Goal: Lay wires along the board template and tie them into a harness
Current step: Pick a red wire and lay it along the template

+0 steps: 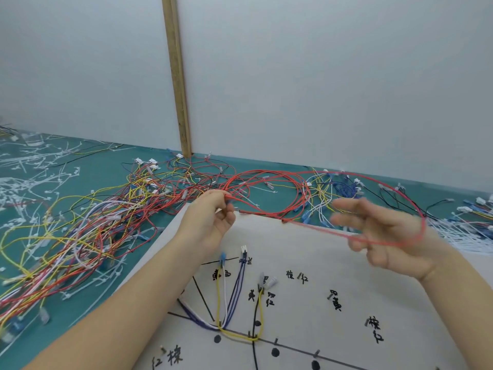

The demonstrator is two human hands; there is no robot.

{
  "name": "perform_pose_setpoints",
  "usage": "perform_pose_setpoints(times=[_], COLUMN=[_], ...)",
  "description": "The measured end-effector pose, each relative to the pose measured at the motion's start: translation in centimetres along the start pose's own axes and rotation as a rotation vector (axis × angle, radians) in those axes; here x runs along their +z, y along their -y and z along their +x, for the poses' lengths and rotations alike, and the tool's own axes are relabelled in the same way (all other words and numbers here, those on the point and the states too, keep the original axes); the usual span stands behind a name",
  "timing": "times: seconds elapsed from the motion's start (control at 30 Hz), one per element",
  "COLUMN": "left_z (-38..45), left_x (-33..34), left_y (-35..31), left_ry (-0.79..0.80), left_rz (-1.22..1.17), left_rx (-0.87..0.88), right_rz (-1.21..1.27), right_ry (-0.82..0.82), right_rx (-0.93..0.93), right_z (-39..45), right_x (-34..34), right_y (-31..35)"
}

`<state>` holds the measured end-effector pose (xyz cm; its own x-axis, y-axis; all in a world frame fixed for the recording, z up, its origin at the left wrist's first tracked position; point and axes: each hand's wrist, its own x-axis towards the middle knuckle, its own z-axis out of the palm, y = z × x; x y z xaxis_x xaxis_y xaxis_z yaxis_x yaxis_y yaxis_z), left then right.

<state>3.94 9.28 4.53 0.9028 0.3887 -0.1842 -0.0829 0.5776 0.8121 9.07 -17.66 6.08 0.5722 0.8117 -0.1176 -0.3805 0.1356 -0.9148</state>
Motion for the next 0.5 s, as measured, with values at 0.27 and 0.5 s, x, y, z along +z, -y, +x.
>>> perform_pose_setpoints(times=[0.27,0.5], left_z=[1.4,1.7], left_x=[-0.8,-1.1], left_y=[-0.8,-1.4], left_ry=[-0.087,-0.073], left_rz=[-0.052,-0.172], left_rx=[0.006,0.008], right_rz=[-0.05,-0.178], right_ry=[-0.351,-0.511], right_rx=[-0.149,-0.186], right_z=[-0.6,0.3], right_x=[-2.9,-3.5], right_y=[0.4,-0.7])
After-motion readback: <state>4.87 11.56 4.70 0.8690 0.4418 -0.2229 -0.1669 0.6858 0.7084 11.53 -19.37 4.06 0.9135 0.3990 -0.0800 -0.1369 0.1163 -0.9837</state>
